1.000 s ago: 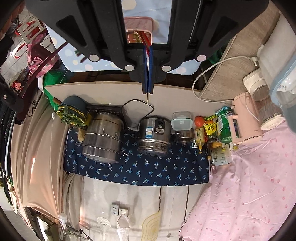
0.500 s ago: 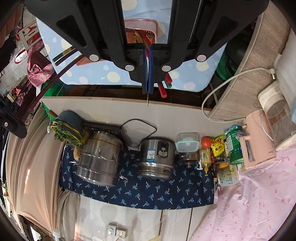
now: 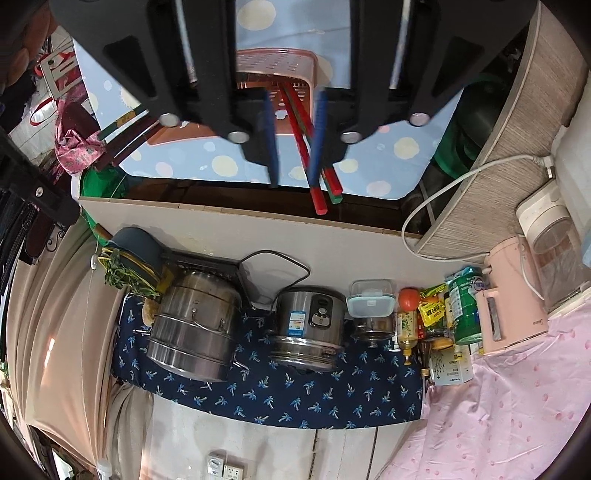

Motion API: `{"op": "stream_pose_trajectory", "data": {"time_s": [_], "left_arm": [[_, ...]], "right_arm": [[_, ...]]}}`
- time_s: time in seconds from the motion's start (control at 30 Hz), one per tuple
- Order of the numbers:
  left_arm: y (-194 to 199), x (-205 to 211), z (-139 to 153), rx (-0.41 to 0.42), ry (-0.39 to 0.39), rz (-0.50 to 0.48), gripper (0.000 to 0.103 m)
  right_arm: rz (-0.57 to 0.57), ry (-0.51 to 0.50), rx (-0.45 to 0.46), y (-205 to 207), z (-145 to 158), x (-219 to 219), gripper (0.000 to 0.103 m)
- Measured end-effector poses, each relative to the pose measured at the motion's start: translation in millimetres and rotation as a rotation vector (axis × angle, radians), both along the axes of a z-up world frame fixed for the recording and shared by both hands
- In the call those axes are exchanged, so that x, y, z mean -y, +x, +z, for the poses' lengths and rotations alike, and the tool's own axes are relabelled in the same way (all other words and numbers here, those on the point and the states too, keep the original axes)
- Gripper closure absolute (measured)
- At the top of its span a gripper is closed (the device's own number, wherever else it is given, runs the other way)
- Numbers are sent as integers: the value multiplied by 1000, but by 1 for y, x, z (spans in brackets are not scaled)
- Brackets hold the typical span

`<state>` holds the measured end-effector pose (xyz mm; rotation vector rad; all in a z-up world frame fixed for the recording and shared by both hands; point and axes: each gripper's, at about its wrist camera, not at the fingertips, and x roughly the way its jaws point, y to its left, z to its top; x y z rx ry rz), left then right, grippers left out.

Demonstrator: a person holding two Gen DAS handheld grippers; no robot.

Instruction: Organize utensils

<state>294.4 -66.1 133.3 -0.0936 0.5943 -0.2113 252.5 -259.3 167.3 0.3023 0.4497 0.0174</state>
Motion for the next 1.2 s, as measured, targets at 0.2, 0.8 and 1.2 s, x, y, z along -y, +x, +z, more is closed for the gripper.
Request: {"op": "stream_pose_trajectory", "data": {"time_s": [0.2,0.8,1.2], "left_arm": [[-29,-3,12,27,24,7,68],[-114,-10,0,-27,48,-4,60],[-148,-20,-12,-50,92,10,60]], "right_arm": [[32,2,-11,-27,-1,-7,73],[59,-78,-93,-116,-32,-41,70],[57,-145,-170,-145,-64,-60,66]]}}
